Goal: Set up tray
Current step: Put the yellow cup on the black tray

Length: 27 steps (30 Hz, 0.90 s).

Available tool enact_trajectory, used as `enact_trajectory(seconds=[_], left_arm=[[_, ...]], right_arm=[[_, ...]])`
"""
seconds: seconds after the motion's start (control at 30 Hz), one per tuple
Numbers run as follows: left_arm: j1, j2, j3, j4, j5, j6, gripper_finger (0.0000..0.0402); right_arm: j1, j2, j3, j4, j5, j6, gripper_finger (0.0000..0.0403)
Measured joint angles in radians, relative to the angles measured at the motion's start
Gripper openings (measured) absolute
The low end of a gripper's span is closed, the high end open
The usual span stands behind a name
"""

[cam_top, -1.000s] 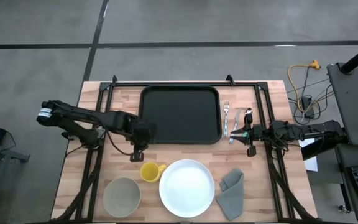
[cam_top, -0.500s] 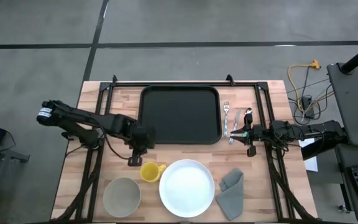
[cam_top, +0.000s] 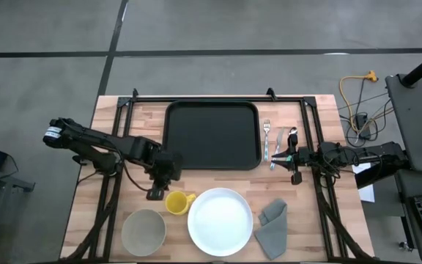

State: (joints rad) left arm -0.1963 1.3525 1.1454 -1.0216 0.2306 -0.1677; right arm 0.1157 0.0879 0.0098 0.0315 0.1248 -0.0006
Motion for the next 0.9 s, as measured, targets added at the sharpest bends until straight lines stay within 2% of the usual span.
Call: enact_trajectory(seconds=[0.13, 0.23, 0.6, 0.9], left_arm=[[0.0, 0.0, 0.0, 0.0, -0.006, -0.05, 0.0166], [0.0, 0.0, 0.0, 0.0, -0.045, -0.08, 0.0185], [-0.018, 0.0, -0.049, 0.072, -0.057, -0.071, 0.0189], [-0.05, 0.0, -0.088, 0.135, -0.057, -0.1, 0.0189]], right_arm=[[0.0, 0.0, 0.0, 0.0, 0.0, 0.0, 0.0074], [0.0, 0.0, 0.0, 0.0, 0.0, 0.0, 0.0077], [0.0, 0.0, 0.0, 0.0, 0.0, 0.0, 0.0068], [0.0, 0.0, 0.0, 0.0, 0.0, 0.0, 0.0078]])
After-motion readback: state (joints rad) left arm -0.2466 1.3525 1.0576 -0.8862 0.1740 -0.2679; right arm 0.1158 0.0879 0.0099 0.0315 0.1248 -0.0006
